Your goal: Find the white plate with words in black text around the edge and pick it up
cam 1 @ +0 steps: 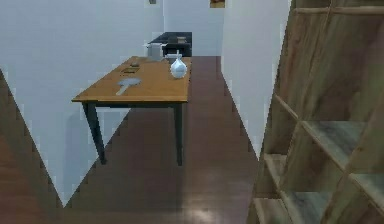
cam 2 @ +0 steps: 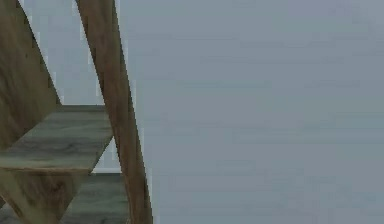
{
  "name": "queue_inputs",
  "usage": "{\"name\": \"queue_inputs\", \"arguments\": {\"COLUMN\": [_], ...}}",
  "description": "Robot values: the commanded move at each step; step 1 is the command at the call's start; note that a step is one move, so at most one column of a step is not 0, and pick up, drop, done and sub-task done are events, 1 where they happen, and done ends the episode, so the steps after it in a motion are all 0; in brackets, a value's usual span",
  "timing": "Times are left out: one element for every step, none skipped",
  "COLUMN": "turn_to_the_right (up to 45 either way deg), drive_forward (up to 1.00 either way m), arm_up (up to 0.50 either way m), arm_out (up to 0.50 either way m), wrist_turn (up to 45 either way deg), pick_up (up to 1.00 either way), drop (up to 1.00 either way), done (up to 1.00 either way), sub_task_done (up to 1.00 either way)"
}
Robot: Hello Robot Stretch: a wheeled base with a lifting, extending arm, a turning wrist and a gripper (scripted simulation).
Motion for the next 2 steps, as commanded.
{"name": "queue_inputs", "arguments": {"turn_to_the_right": [0.0, 9.0], "drive_forward": [0.6, 0.0], "arm_up": [0.0, 0.0], "arm_out": [0.0, 0.0], "wrist_turn": [0.0, 0.0], "pick_up": [0.0, 0.0], "drop": [0.0, 0.0], "done": [0.0, 0.0], "sub_task_done": [0.0, 0.0]}}
